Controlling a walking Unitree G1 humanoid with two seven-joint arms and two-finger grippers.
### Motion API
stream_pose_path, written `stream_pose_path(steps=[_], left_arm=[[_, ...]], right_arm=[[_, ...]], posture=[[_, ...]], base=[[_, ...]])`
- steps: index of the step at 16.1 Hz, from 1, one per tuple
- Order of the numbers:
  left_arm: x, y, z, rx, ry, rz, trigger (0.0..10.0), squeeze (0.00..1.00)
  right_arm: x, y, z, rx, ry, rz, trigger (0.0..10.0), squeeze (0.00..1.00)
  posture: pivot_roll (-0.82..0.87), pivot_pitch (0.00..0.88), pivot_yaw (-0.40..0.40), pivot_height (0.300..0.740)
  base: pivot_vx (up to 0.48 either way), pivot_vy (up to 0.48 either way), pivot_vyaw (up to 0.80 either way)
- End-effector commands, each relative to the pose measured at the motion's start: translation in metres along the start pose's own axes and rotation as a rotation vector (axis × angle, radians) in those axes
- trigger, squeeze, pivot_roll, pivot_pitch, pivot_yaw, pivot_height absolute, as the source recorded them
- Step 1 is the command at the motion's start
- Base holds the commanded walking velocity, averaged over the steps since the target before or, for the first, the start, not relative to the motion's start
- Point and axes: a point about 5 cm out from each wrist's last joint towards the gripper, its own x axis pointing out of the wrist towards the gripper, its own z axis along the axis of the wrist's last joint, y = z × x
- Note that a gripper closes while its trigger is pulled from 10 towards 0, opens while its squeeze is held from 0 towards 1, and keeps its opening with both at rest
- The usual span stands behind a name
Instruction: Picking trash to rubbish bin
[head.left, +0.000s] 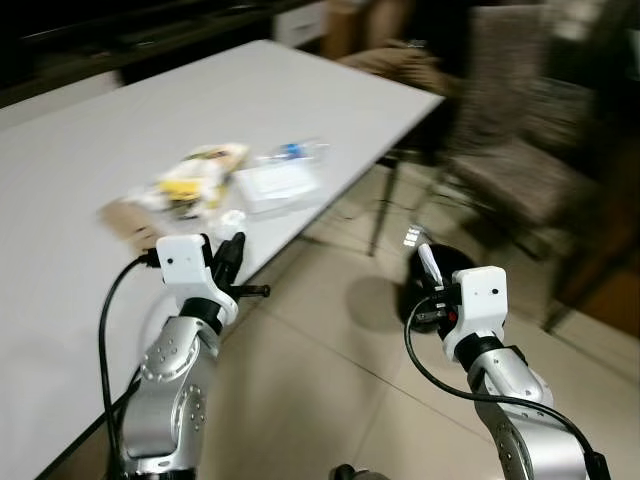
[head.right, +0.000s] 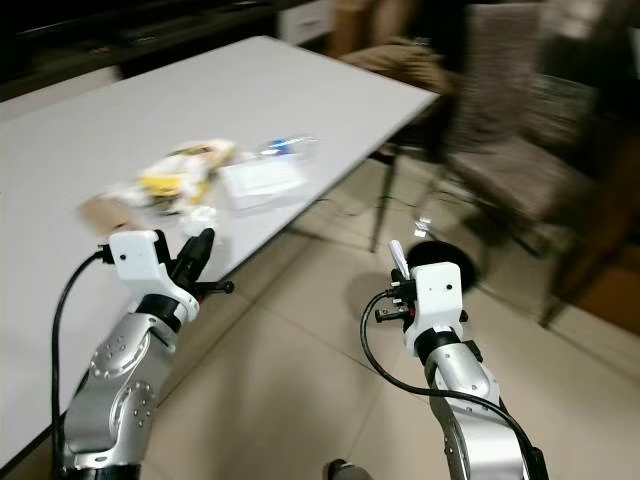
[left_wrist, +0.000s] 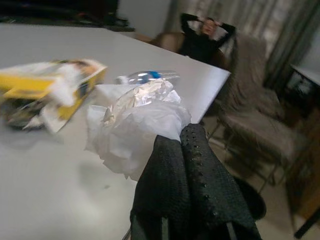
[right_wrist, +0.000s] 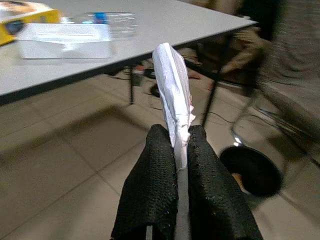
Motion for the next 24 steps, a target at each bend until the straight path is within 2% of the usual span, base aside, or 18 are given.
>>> stream_pose_path(steps=[1,3,4,5,8,9,11,13,15,16,18,21,24], left_arm=[[0.003,-0.005,0.002,0.078,0.014,-0.041,10.0,0.00],[0.000,-0.003,0.003,0.221,0.062,-0.031,10.0,0.00],[0.000,-0.004,0.003,0.225,0.072,-0.021,10.0,0.00],[-0.002,-0.006,0.002,0.196,0.123,-0.028,10.0,0.00],[-0.003,-0.010,0.003,0.187,0.099,-0.073,10.0,0.00],[-0.004,-0.011,0.001,0.153,0.126,-0.082,10.0,0.00],[-0.005,-0.015,0.002,0.179,0.126,-0.118,10.0,0.00],[-0.005,-0.018,0.002,0.162,0.142,-0.143,10.0,0.00],[-0.005,-0.017,-0.001,0.220,0.143,-0.142,10.0,0.00],[-0.005,-0.016,-0.002,0.248,0.129,-0.108,10.0,0.00],[-0.009,-0.014,-0.005,0.240,0.131,-0.096,10.0,0.00],[-0.010,-0.014,-0.007,0.233,0.136,-0.104,10.0,0.00],[-0.012,-0.014,-0.010,0.266,0.138,-0.109,10.0,0.00]], right_arm=[[-0.002,-0.003,-0.002,0.000,0.015,-0.011,10.0,0.00],[-0.001,0.000,-0.004,0.005,0.026,0.000,10.0,0.00],[-0.001,0.001,-0.004,0.007,0.027,0.003,10.0,0.00],[0.000,0.003,-0.004,0.007,0.029,0.011,10.0,0.00],[-0.002,0.002,-0.004,0.006,0.034,0.011,10.0,0.00],[-0.003,0.002,-0.004,0.012,0.036,0.007,10.0,0.00],[-0.004,0.000,-0.006,0.018,0.041,-0.001,10.0,0.00],[-0.006,-0.002,-0.005,0.022,0.039,-0.013,10.0,0.00],[-0.006,-0.003,-0.005,0.011,0.042,-0.010,10.0,0.00],[-0.007,-0.003,-0.006,-0.001,0.050,-0.005,10.0,0.00],[-0.009,0.002,-0.008,-0.031,0.066,0.030,10.0,0.00],[-0.009,0.005,-0.009,-0.034,0.074,0.041,10.0,0.00],[-0.008,0.006,-0.011,-0.041,0.077,0.052,10.0,0.00]], posture=[[-0.13,0.000,-0.020,0.740],[-0.13,0.000,-0.025,0.740],[-0.12,0.000,-0.028,0.740],[-0.12,0.000,-0.028,0.740],[-0.13,0.005,-0.023,0.740],[-0.14,0.008,-0.018,0.740],[-0.14,0.004,-0.014,0.740],[-0.15,0.008,-0.002,0.740],[-0.15,0.008,-0.002,0.740],[-0.16,0.014,-0.015,0.740],[-0.18,0.011,-0.013,0.740],[-0.19,0.009,-0.012,0.740],[-0.17,0.000,-0.024,0.740]], base=[[0.000,0.000,-0.78],[0.000,0.000,-0.78],[0.000,0.000,-0.78],[0.000,0.000,-0.78],[0.000,0.000,-0.78],[0.000,0.000,-0.78],[0.000,0.000,-0.78],[0.000,0.000,-0.78],[0.000,0.000,-0.75],[0.000,0.000,-0.43],[0.000,0.000,0.00],[0.000,0.000,0.00],[0.179,0.000,0.00]])
